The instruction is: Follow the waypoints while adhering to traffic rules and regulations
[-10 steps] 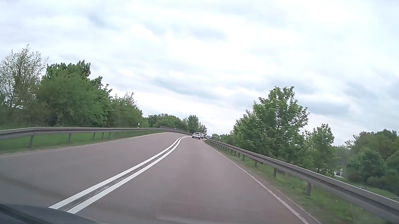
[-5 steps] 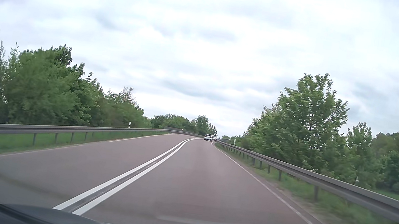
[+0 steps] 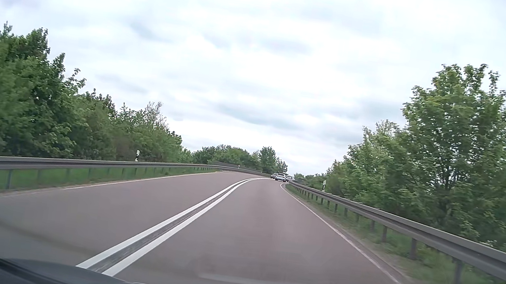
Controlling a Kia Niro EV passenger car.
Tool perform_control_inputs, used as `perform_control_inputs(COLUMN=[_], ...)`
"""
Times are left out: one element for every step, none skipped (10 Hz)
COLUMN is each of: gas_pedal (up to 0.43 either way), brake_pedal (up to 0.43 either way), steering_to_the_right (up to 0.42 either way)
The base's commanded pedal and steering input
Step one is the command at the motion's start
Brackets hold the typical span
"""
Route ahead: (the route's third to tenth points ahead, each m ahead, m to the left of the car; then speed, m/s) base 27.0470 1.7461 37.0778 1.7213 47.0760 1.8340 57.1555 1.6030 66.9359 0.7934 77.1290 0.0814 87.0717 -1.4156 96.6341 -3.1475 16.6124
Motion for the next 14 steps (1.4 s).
perform_control_inputs(gas_pedal=[0.169, 0.169, 0.169, 0.157, 0.157, 0.157, 0.169, 0.169, 0.169, 0.169, 0.169, 0.177, 0.177, 0.177], brake_pedal=[0.0, 0.0, 0.0, 0.0, 0.0, 0.0, 0.0, 0.0, 0.0, 0.0, 0.0, 0.0, 0.0, 0.0], steering_to_the_right=[-0.008, -0.007, -0.007, -0.007, -0.006, -0.006, -0.006, -0.005, 0.0, 0.006, 0.007, 0.007, 0.007, 0.008])
